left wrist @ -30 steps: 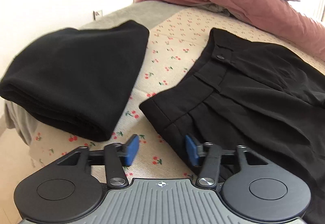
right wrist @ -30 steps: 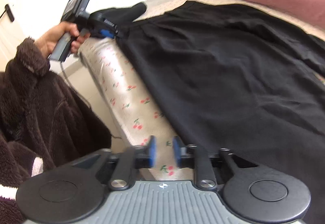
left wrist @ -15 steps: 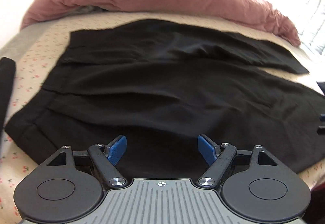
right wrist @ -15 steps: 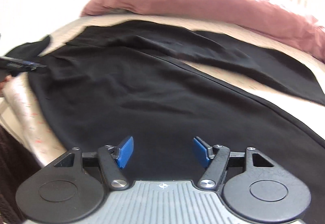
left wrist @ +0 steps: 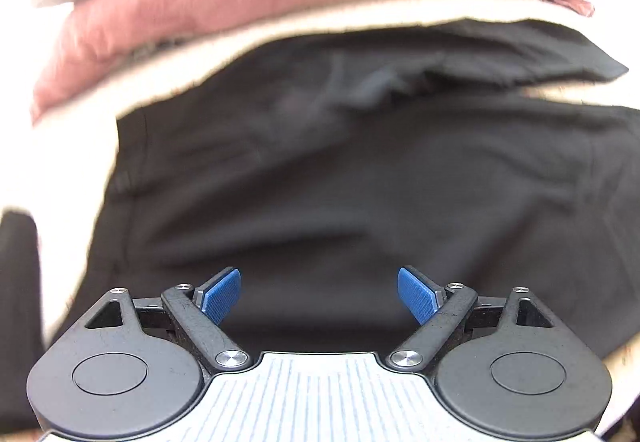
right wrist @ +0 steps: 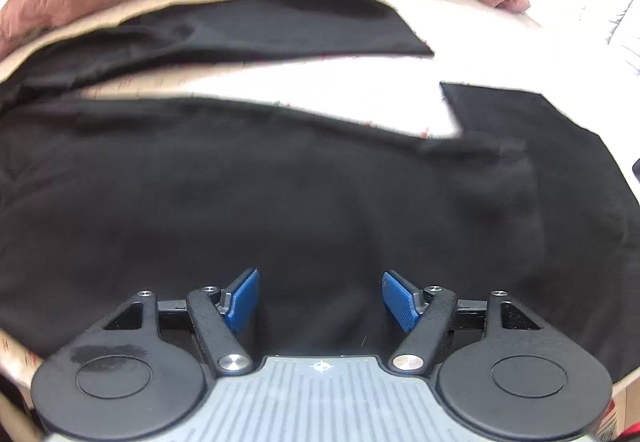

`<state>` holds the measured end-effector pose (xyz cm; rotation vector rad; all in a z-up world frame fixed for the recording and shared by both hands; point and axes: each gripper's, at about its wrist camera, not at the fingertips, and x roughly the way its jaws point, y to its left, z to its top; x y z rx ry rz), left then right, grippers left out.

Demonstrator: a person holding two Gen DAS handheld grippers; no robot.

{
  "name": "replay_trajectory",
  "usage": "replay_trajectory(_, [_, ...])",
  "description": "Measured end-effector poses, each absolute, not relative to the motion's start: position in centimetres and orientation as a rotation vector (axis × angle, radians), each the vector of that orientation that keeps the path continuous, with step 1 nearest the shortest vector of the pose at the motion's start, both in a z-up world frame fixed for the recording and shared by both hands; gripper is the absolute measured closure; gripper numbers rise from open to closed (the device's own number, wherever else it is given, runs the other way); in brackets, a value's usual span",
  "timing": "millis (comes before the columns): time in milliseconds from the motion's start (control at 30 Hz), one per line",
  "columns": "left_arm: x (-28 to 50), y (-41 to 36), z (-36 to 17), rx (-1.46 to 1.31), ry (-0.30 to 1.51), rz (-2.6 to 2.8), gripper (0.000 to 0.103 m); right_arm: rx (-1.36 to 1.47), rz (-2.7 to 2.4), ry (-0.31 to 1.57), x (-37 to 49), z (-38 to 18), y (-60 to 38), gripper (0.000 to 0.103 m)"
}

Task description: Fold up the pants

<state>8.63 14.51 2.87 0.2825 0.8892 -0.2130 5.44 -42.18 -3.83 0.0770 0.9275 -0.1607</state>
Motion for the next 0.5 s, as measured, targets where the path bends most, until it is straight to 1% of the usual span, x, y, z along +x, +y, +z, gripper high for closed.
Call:
replay_trajectory(67, [10.8, 14.0, 3.8, 0.284, 0.862, -0.209, 0.014, 0.106, -0.175, 0.865, 7.5, -2.2, -42.5, 0.023])
replay_trajectory(100, [12.3, 13.9, 4.1, 0.279, 0.851, -0.208, 0.014, 0.108, -0.18, 0.837, 8.5, -1.6, -42.6, 0.021])
replay_trajectory(200, [17.1, 13.5, 4.7, 0.267, 0.828, -0.187, 0.014, 0.089, -0.196, 0.779, 12.7, -0.3, -43.0, 0.02])
replay_trajectory(333, [23.6, 12.9, 4.1, 0.33, 0.781, -0.153, 0.013, 0.069, -0.235, 0.708, 19.5, 0.9, -44.9, 0.015])
replay_trajectory(500, [31.1, 12.8, 1.8, 0.385, 0.744, -0.148, 0.013, 0.082, -0.302, 0.678, 27.6, -0.3, -47.3, 0.015])
